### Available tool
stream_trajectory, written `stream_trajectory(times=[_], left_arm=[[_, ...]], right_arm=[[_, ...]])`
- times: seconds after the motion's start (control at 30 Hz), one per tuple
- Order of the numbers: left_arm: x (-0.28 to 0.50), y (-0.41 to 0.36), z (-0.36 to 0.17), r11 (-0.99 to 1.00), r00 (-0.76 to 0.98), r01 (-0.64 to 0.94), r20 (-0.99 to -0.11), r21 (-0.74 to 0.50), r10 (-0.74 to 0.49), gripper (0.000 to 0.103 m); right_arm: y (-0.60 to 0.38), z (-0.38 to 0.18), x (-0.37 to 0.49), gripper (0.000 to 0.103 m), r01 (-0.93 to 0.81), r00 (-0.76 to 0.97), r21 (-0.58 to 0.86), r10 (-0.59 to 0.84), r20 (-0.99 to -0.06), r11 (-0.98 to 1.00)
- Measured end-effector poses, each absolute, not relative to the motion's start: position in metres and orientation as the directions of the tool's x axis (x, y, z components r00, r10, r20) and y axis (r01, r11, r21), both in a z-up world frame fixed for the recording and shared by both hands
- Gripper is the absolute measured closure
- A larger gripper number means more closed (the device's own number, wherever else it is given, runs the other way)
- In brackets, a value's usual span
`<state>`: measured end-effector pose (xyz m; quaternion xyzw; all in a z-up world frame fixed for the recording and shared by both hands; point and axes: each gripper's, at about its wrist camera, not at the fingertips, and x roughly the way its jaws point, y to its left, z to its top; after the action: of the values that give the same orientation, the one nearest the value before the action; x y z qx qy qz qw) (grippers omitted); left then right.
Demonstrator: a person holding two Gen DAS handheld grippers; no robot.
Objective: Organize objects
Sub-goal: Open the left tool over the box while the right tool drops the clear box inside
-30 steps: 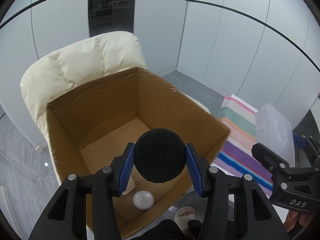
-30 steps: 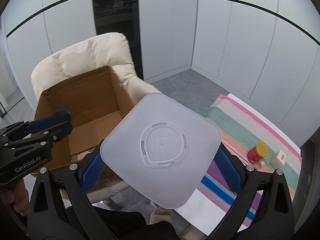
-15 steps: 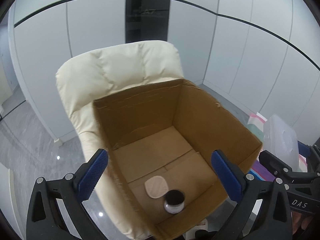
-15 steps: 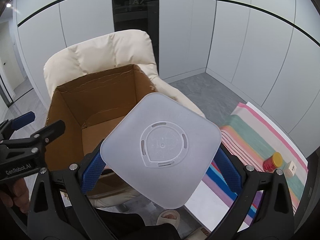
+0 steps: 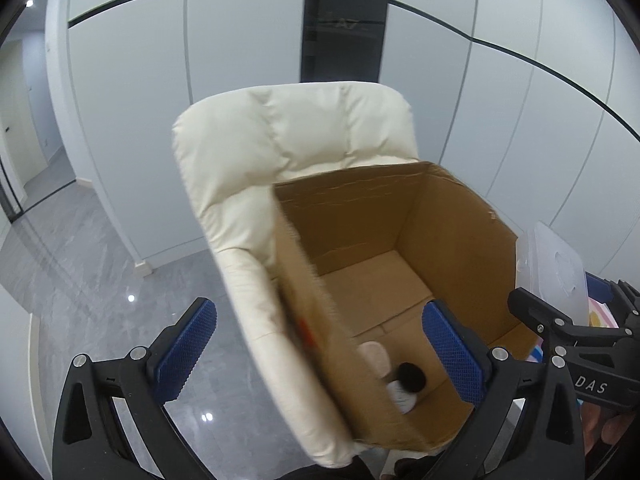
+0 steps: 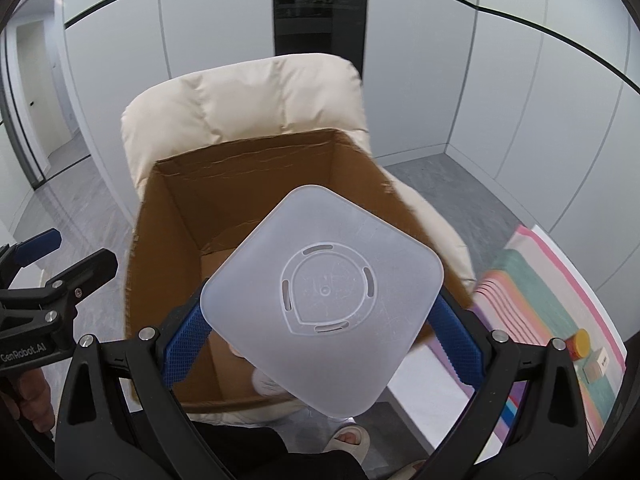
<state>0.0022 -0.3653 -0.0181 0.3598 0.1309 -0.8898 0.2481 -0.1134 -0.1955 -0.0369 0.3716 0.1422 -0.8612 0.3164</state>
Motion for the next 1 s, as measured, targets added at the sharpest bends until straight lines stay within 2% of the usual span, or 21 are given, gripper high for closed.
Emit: stream_trajectory(times=[0.47,1.0], left_arm=[[0.032,-0.402,-0.020,-0.793,-0.592,0.605,-0.706,-0.069,-0.390,0.000],[-0.013,-0.354,-0.020,-0.854,-0.623,0.517,-0.709,-0.054,-0.332,0.000]], right_arm=[[-0.240,-0.043,-0.101,0.000,0.664,-0.468,0.044,-0.460,-0.755,-0.747],[-0.185,-0.042,-0.124,0.000,0.603,-0.508,0.018,-0.401,-0.762,-0.798]])
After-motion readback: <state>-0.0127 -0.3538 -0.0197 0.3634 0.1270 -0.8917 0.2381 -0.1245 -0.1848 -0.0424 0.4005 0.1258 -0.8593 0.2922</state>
